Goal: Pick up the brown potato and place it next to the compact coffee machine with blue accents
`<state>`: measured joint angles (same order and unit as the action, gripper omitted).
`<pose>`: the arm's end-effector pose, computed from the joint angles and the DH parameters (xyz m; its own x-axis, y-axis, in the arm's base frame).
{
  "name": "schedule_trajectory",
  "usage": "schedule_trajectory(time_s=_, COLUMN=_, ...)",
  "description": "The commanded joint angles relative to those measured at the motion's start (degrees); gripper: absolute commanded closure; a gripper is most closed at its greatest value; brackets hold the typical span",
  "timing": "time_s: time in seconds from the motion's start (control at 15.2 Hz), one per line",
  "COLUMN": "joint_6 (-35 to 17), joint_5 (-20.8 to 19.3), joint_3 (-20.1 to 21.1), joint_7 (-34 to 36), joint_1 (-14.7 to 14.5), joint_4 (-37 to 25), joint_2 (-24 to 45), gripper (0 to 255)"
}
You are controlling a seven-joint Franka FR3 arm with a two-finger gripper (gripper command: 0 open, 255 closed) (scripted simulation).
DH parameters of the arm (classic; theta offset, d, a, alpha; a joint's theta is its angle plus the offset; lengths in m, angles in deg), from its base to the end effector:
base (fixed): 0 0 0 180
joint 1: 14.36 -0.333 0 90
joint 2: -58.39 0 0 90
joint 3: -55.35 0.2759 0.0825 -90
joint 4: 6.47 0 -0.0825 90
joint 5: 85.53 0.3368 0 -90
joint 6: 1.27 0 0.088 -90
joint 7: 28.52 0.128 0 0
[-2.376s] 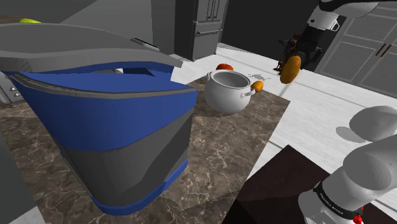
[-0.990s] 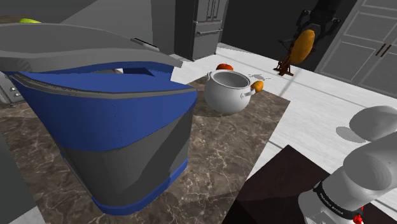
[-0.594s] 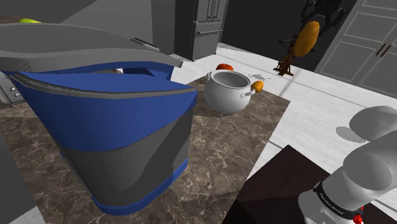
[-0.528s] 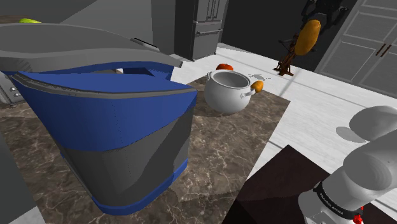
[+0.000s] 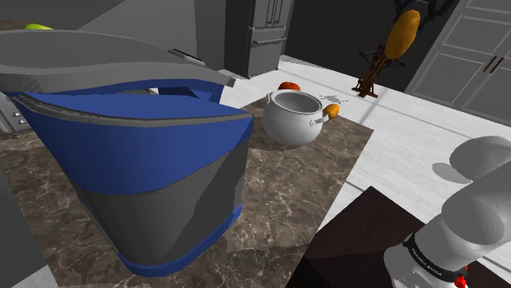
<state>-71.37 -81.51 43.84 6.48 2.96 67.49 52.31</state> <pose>0.3759 -0.2031 0.6944 0.4647 -0.8853 -0.0183 -0.8824 -0.4613 -0.0922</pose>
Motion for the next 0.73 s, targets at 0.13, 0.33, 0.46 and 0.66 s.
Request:
schedule_trajectory(time_s=0.13, joint_6=4.5, joint_5=0.8, joint_3=-0.5, joint_7=-0.2, joint_1=0.3, joint_4=-7.4, joint_2=3.0, gripper=255)
schedule_trajectory(time_s=0.33, joint_6=8.3, joint_5=1.7, joint_3=-1.0, joint_7=-0.3, joint_1=0.7, joint_4=-14.2, joint_2=6.1, gripper=255)
schedule_trajectory(time_s=0.46, joint_6=11.3, joint_5=2.6, joint_3=-1.4, joint_7=-0.5, joint_1=1.1, joint_4=-19.7, joint_2=8.7, gripper=255)
schedule_trajectory(time_s=0.66, joint_6=9.6, joint_5=1.2, joint_3=0.3, joint_7=2.4, joint_1=-0.9, joint_4=-13.7, joint_2=4.0, gripper=255)
